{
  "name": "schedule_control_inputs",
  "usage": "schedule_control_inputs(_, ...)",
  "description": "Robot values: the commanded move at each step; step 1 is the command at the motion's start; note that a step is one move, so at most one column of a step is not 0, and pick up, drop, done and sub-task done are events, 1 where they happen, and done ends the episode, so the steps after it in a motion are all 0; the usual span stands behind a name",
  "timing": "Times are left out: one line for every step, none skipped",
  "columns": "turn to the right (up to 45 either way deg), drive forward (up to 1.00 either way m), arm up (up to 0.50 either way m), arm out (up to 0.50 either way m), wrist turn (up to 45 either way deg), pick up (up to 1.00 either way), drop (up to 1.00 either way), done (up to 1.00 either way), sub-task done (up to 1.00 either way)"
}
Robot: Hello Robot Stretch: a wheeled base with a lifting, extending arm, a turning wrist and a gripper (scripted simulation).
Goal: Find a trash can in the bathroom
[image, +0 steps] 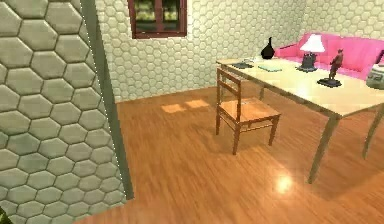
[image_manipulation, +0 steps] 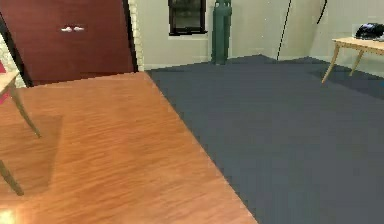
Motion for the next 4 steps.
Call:
schedule_control_inputs(0.0,1.00,0.00,0.00,0.0,0.00,0.00,0.00,0.00)
schedule_control_inputs(-18.0,0.00,0.00,0.00,0.0,0.00,0.00,0.00,0.00)
schedule_control_inputs(0.0,0.55,0.00,0.00,0.0,0.00,0.00,0.00,0.00)
schedule_control_inputs(-45.0,0.00,0.00,0.00,0.0,0.00,0.00,0.00,0.00)
